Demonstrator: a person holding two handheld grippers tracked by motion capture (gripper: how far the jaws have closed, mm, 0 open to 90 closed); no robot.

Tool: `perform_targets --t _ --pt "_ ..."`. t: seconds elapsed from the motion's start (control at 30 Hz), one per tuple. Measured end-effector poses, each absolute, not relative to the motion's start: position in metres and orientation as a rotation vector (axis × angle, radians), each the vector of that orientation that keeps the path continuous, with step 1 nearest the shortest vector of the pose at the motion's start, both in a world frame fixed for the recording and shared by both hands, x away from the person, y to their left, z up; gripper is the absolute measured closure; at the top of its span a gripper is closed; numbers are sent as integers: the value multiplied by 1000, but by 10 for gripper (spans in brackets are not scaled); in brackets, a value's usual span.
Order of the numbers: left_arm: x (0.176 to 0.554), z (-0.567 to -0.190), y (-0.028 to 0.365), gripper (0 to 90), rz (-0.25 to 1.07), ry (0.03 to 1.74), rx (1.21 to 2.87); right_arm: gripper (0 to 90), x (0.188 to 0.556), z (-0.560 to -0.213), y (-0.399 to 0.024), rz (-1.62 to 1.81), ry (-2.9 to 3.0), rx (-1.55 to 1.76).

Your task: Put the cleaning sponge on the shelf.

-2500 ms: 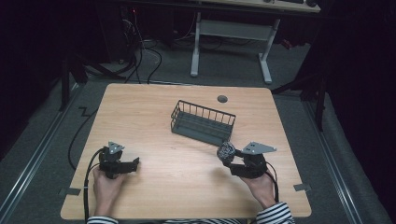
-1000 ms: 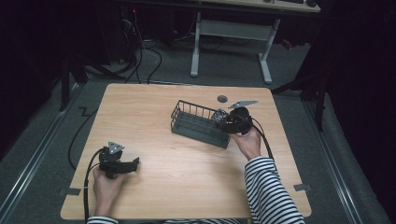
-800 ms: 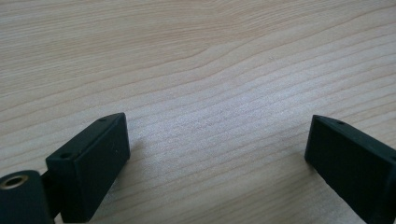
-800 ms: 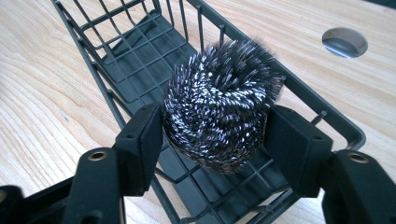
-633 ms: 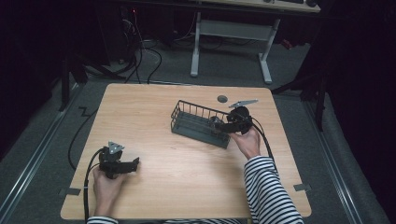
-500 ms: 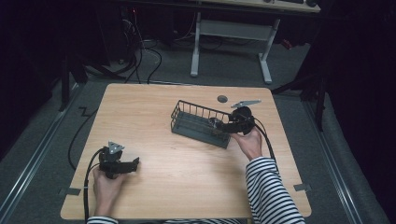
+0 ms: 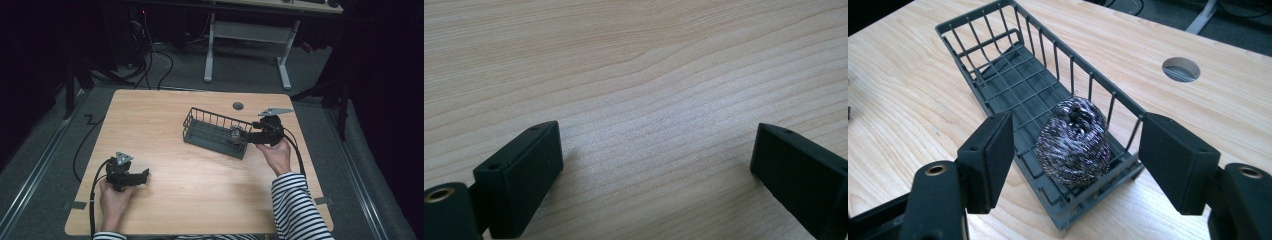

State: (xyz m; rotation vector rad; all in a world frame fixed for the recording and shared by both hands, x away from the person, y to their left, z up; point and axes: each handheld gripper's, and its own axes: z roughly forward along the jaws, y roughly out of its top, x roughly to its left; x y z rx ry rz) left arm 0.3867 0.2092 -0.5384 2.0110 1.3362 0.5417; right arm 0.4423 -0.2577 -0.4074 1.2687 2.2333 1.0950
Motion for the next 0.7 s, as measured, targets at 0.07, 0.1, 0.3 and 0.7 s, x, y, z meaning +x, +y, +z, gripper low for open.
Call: perform_targets --t 0.07,0.1,0.3,0.7 --pt "387 -538 209 68 542 1336 2011 311 437 -404 -261 1104 2224 1255" --pt "387 -538 209 68 542 1336 2011 320 434 -403 -263 1112 2215 1258" --pt "387 -538 209 69 541 1335 2011 322 420 -402 -279 1114 2189 1272" --pt "387 -538 209 70 542 1335 2011 323 396 -396 -297 1166 2136 1275"
